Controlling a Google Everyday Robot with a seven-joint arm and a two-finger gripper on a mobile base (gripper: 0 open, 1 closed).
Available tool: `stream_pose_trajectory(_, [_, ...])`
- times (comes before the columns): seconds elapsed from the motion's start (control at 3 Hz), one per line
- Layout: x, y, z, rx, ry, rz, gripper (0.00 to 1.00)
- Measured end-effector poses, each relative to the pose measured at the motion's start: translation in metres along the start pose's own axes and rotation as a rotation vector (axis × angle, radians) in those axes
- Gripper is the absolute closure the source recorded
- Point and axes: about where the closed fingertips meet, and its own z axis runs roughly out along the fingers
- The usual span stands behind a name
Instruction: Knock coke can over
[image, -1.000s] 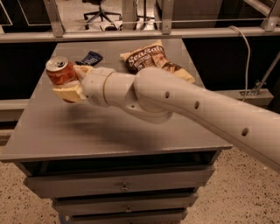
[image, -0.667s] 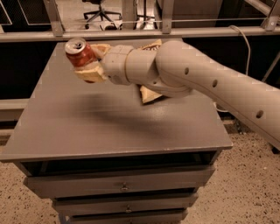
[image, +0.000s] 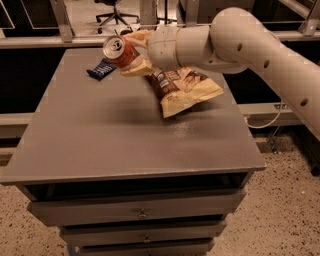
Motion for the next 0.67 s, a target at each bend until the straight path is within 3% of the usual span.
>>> stream_pose_trajectory(0.33, [-0.006, -0.005, -0.014, -0.112, 0.010, -0.196, 1.00])
stream_pose_trajectory(0.67, [-0.016, 0.011, -0.021, -0.268, 0.000, -0.334, 1.00])
